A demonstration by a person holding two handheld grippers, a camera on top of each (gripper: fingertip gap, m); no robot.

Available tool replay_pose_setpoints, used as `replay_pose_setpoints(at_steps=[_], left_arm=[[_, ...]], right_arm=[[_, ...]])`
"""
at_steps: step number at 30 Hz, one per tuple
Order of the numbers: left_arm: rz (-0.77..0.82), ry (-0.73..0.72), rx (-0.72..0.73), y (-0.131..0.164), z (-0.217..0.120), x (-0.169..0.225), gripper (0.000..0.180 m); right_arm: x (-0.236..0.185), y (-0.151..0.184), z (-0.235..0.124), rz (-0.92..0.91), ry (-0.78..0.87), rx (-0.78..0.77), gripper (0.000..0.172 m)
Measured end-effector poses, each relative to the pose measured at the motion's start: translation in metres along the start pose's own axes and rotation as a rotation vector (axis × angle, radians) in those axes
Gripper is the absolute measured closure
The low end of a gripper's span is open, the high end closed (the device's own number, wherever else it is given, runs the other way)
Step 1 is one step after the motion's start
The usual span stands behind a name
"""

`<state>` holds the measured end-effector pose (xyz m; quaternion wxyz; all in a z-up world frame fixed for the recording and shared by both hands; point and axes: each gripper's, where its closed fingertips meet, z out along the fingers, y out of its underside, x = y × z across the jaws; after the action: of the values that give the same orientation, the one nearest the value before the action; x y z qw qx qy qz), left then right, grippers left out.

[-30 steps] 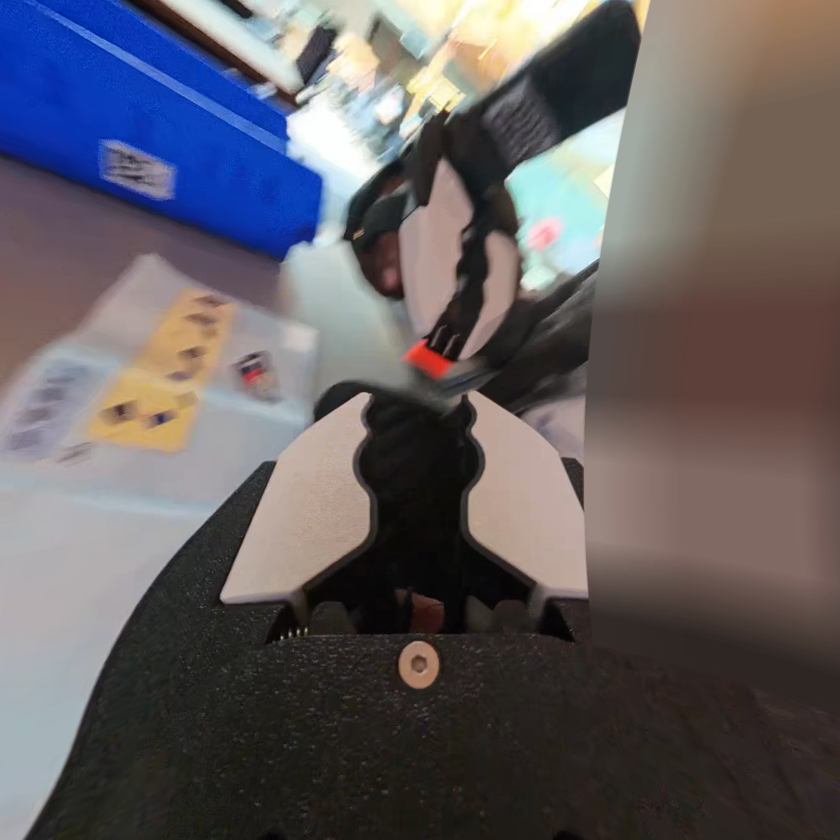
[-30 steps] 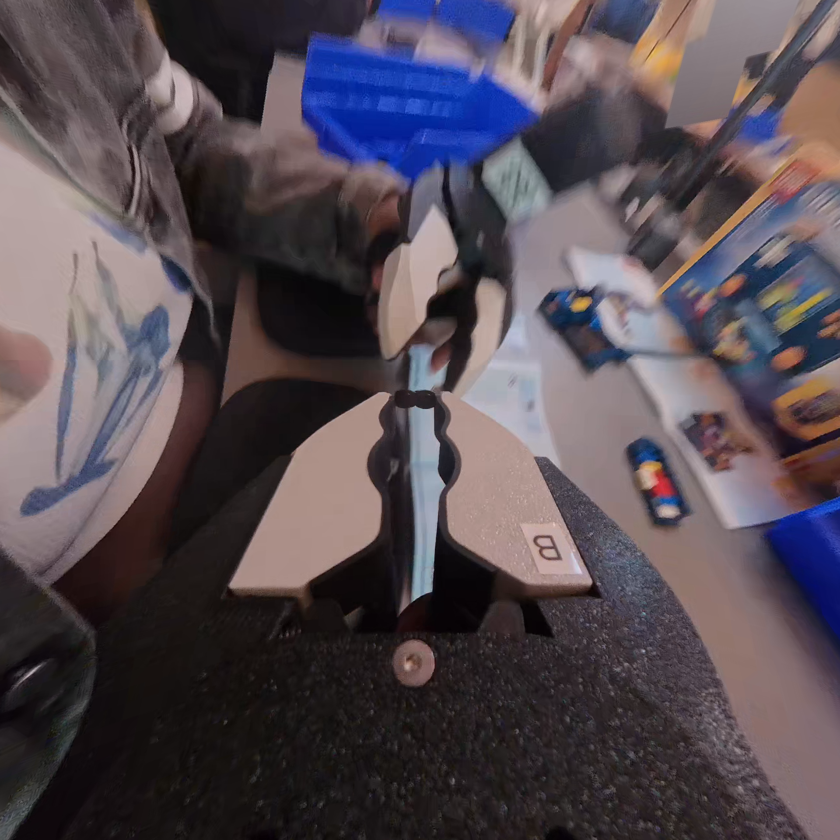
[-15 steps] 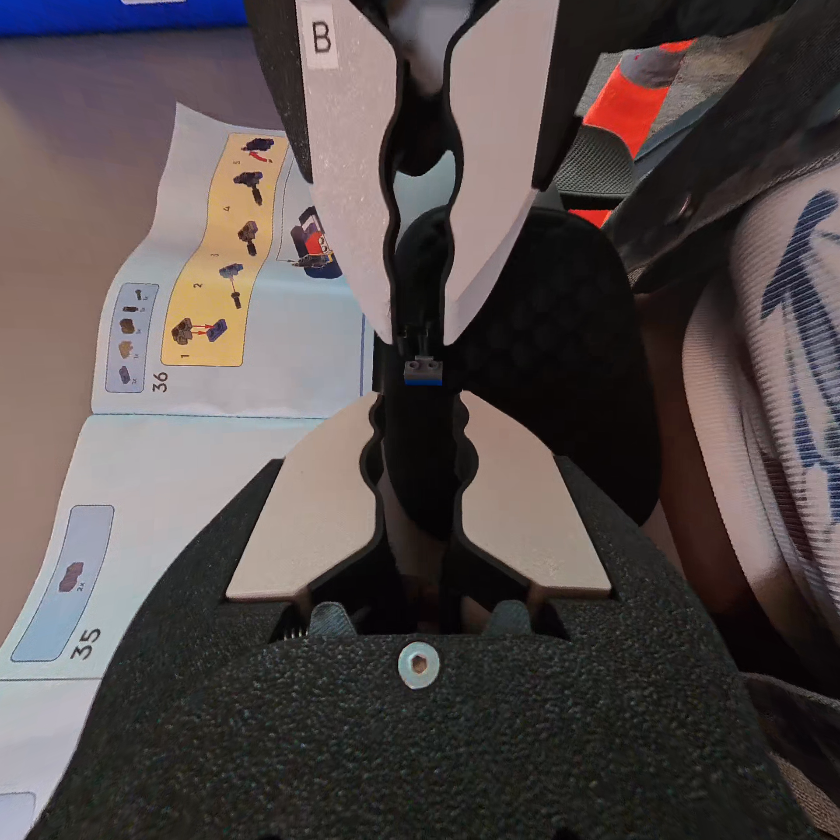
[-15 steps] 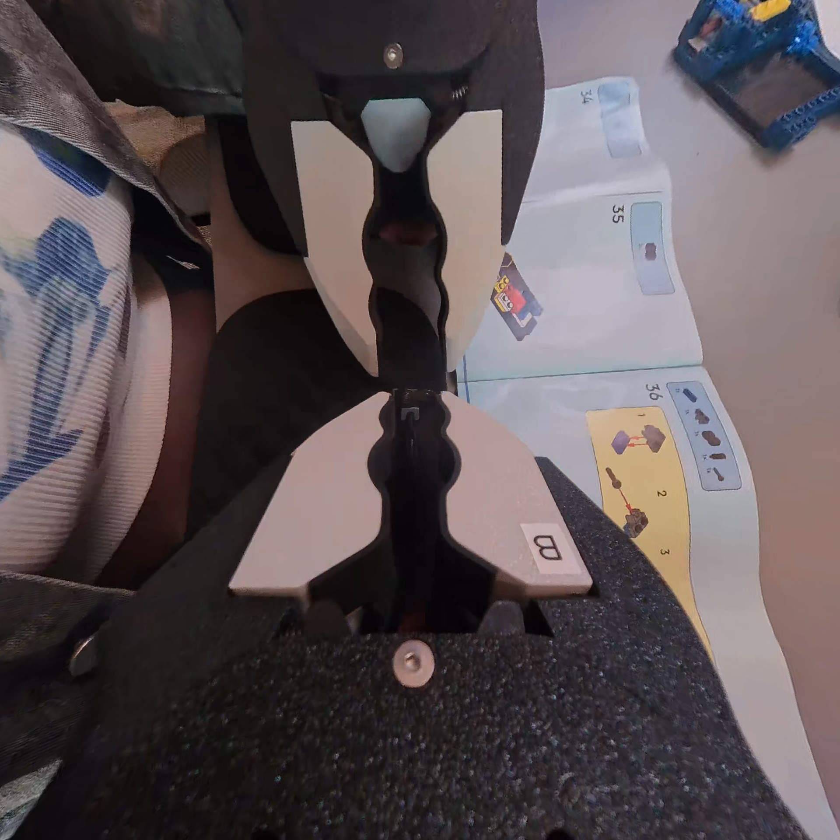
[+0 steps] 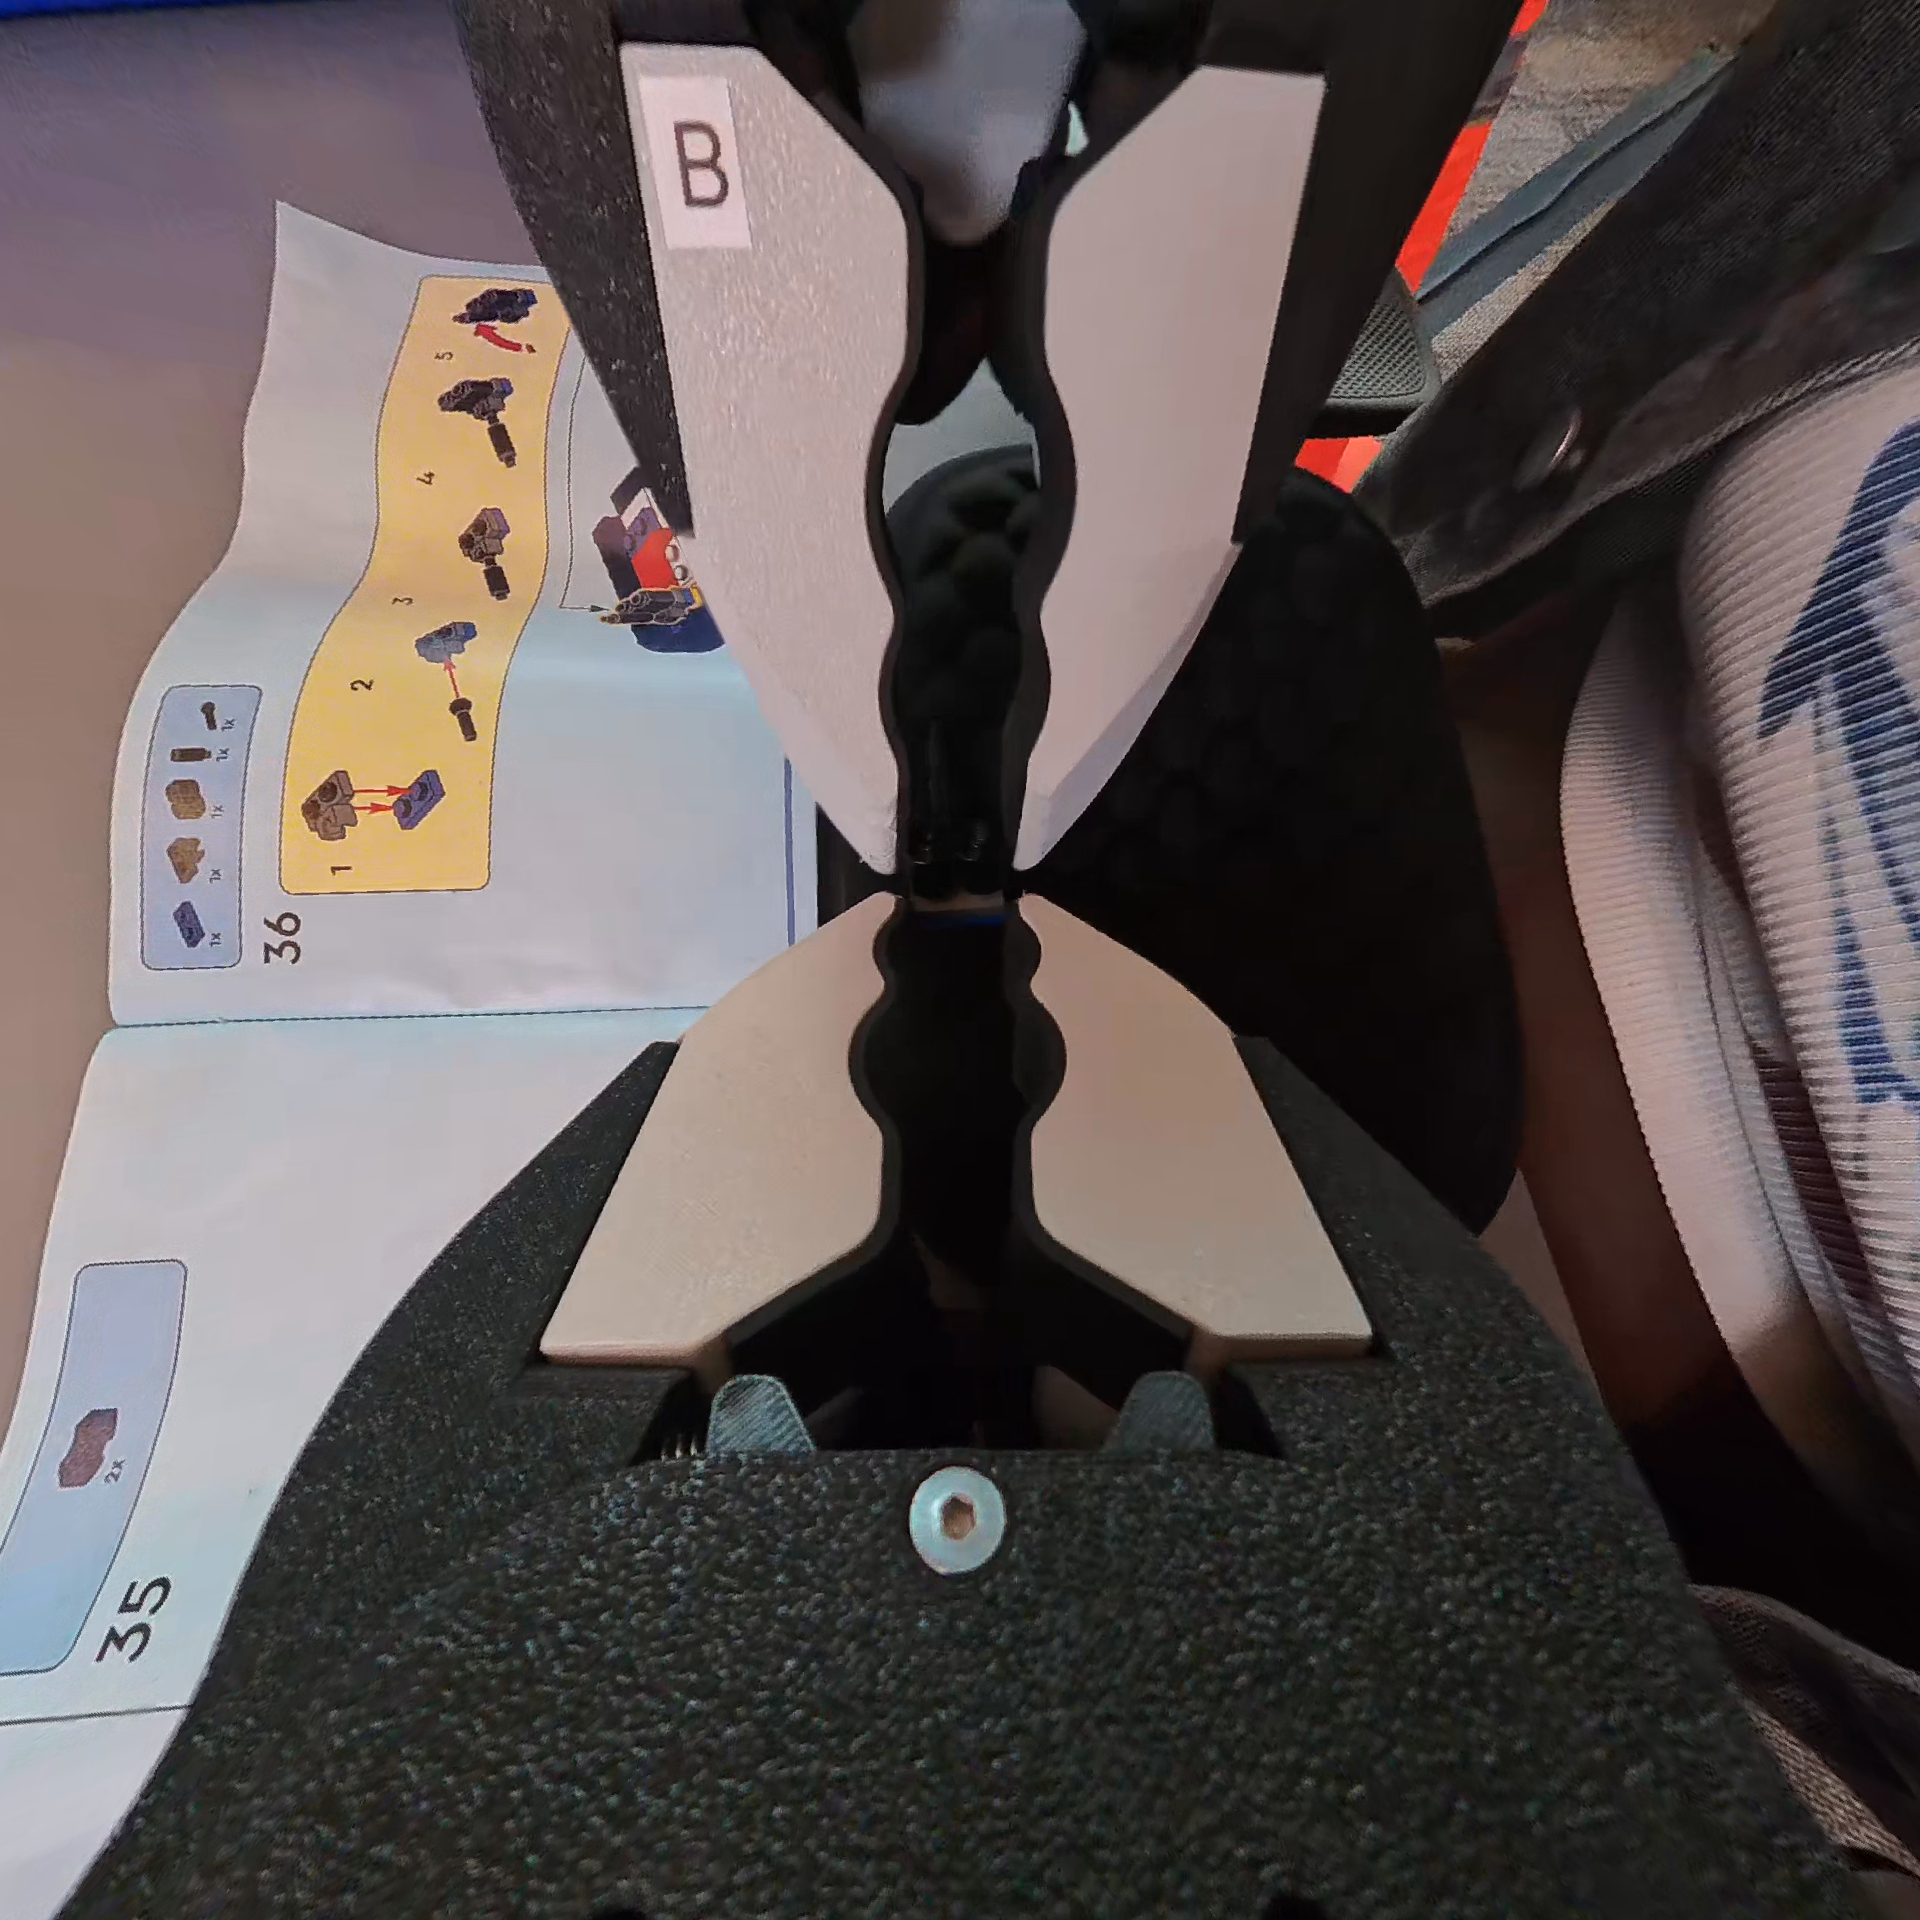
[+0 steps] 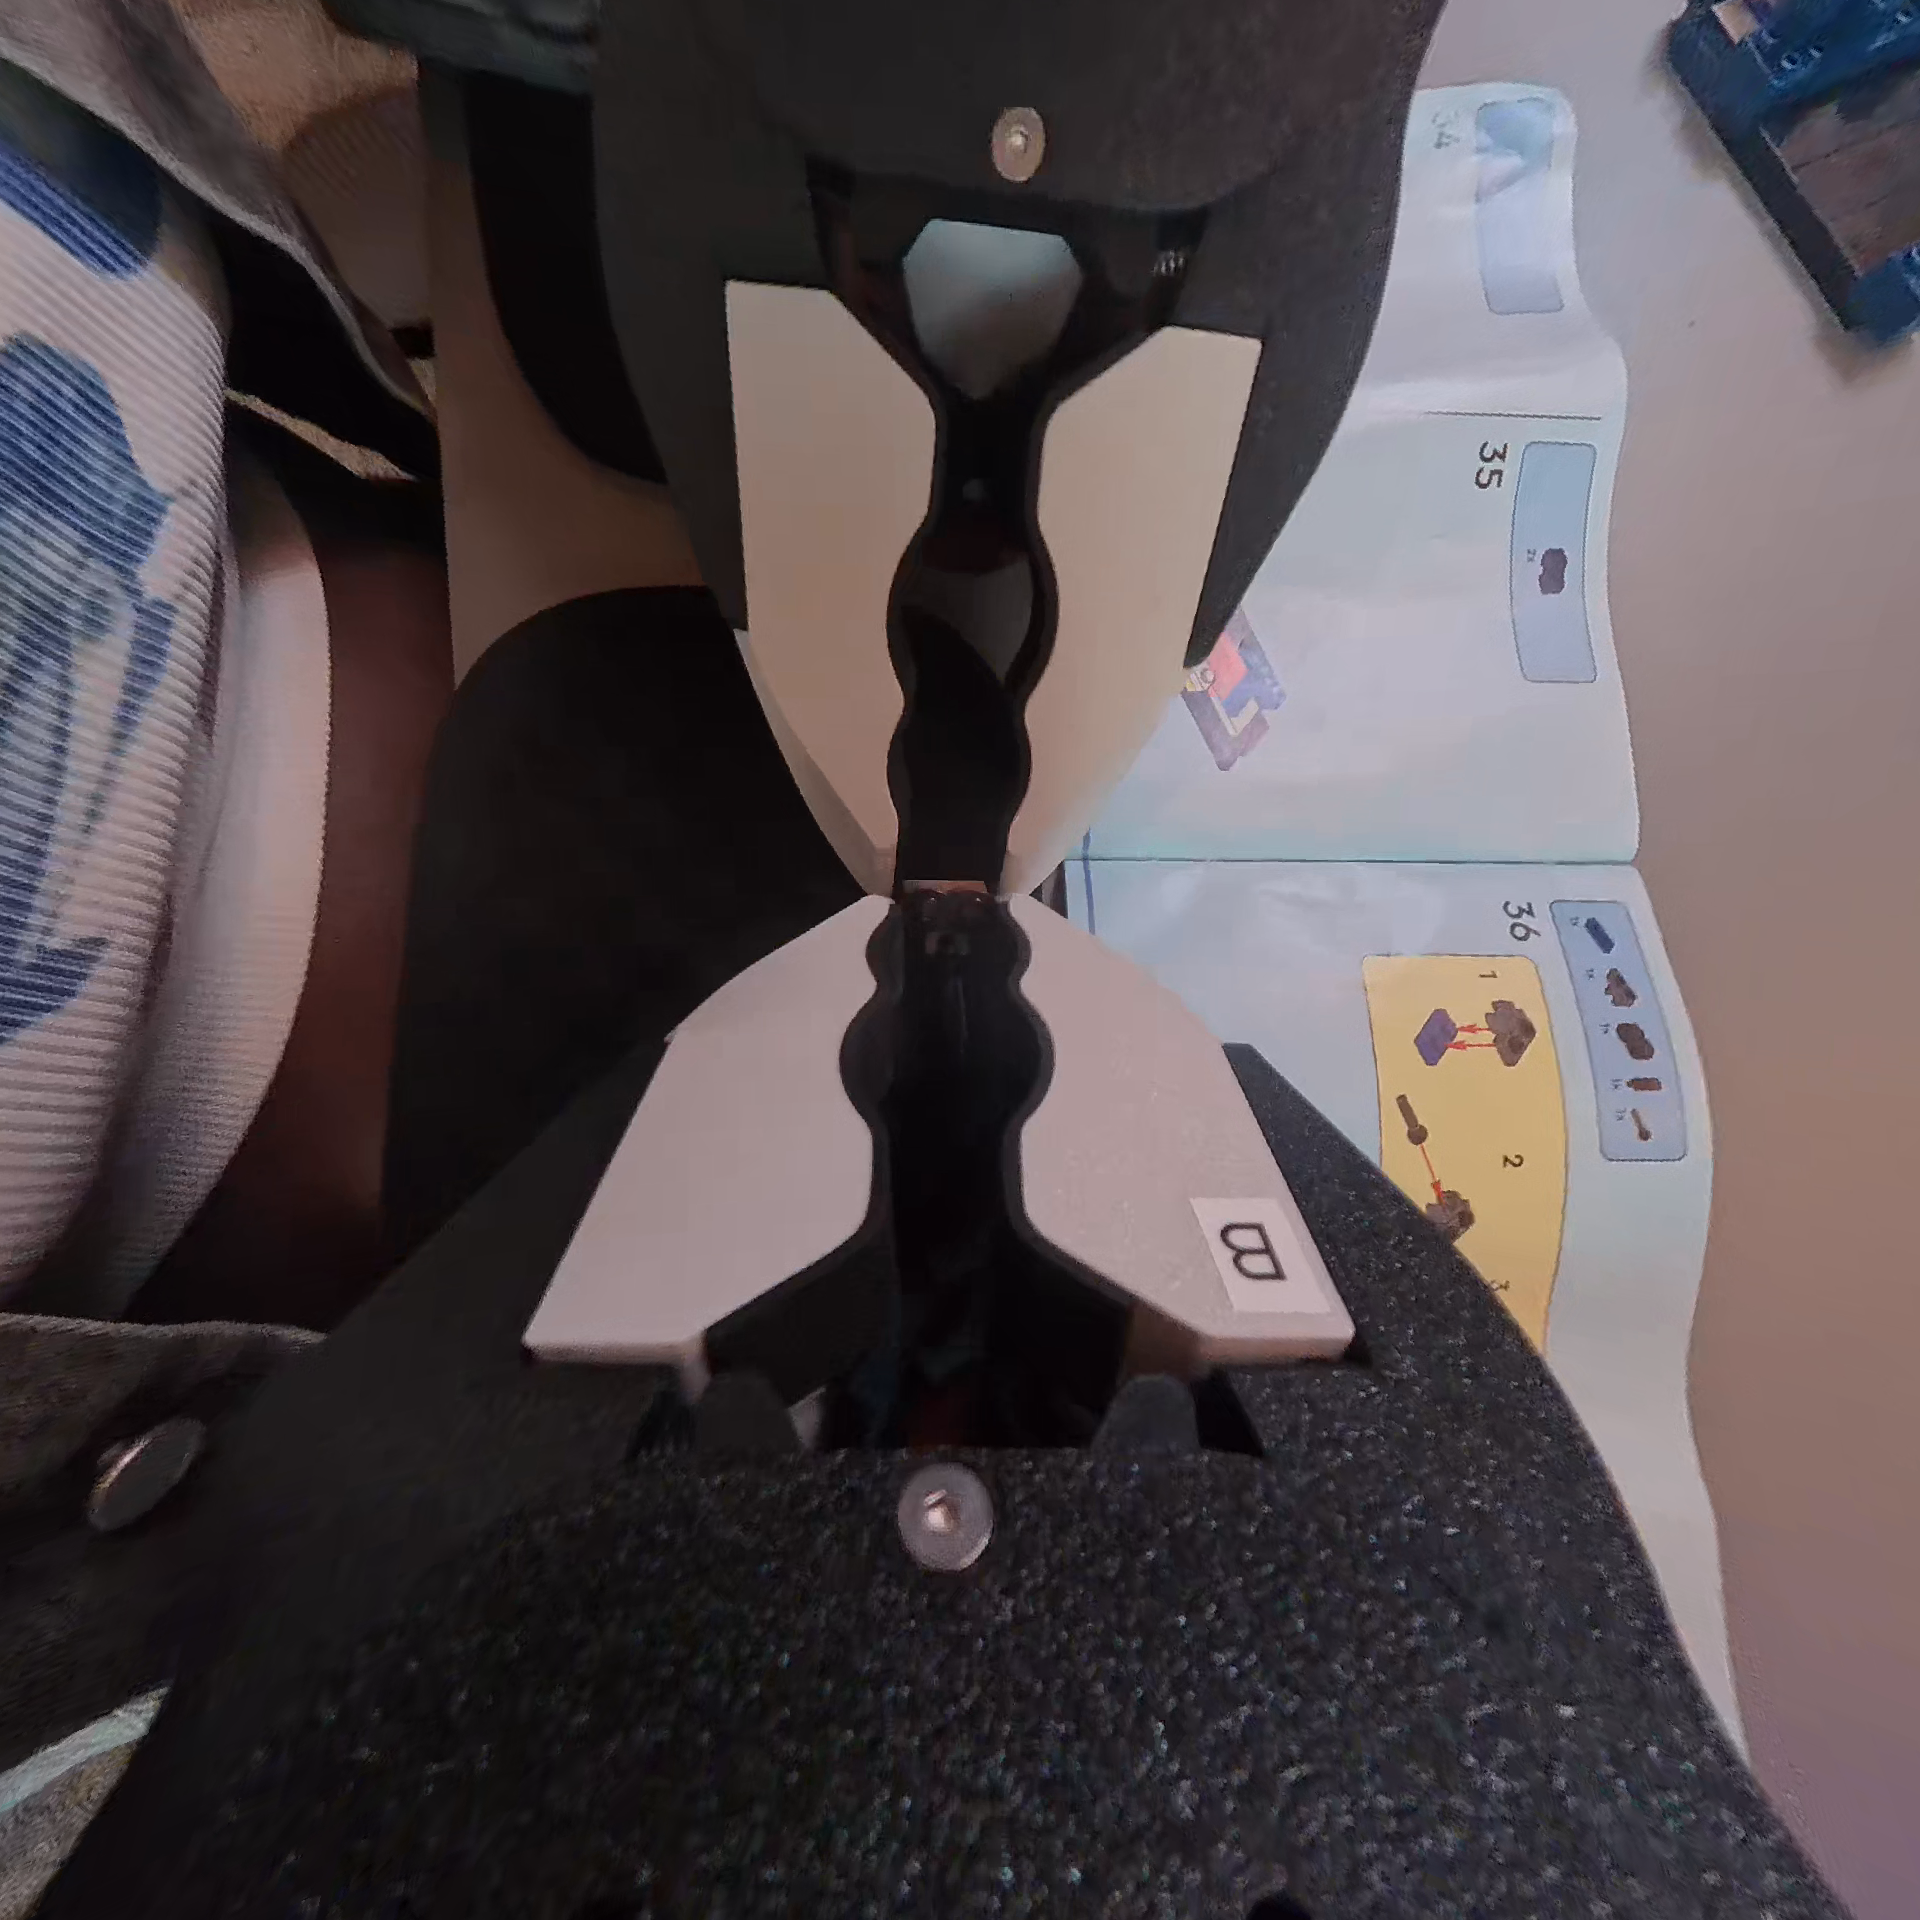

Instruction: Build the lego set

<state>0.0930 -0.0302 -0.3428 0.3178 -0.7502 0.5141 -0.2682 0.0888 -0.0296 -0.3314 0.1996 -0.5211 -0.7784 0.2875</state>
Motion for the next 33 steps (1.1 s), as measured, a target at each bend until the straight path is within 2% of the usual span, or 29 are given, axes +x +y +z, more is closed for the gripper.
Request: replay_pose_setpoints(at_steps=[8,12,16,19,21,24,33], left_arm=[[0.013,-0.017,-0.016,0.003,0.002,0.0,0.164],[-0.025,0.02,0.001,0.001,0.0,0.001,0.164],[-0.061,0.105,0.157,-0.012,-0.028,0.007,0.164],[-0.12,0.005,0.274,-0.017,-0.055,-0.015,0.162],[-0.238,-0.11,0.392,-0.024,-0.076,-0.042,0.164],[-0.375,-0.162,0.528,-0.027,-0.095,-0.063,0.169],[-0.431,-0.276,0.545,-0.021,-0.102,-0.079,0.169]], right_arm=[[0.0,0.002,0.003,-0.078,0.004,-0.158,0.155],[-0.001,0.004,0.007,-0.106,0.017,-0.246,0.155],[-0.001,0.003,0.007,-0.122,0.01,-0.309,0.155],[-0.001,0.003,0.008,-0.14,-0.006,-0.355,0.155],[-0.001,0.004,0.009,-0.15,-0.014,-0.4,0.155],[-0.001,0.006,0.009,-0.175,-0.014,-0.483,0.155],[-0.002,0.004,0.012,-0.327,-0.016,-0.713,0.155]])
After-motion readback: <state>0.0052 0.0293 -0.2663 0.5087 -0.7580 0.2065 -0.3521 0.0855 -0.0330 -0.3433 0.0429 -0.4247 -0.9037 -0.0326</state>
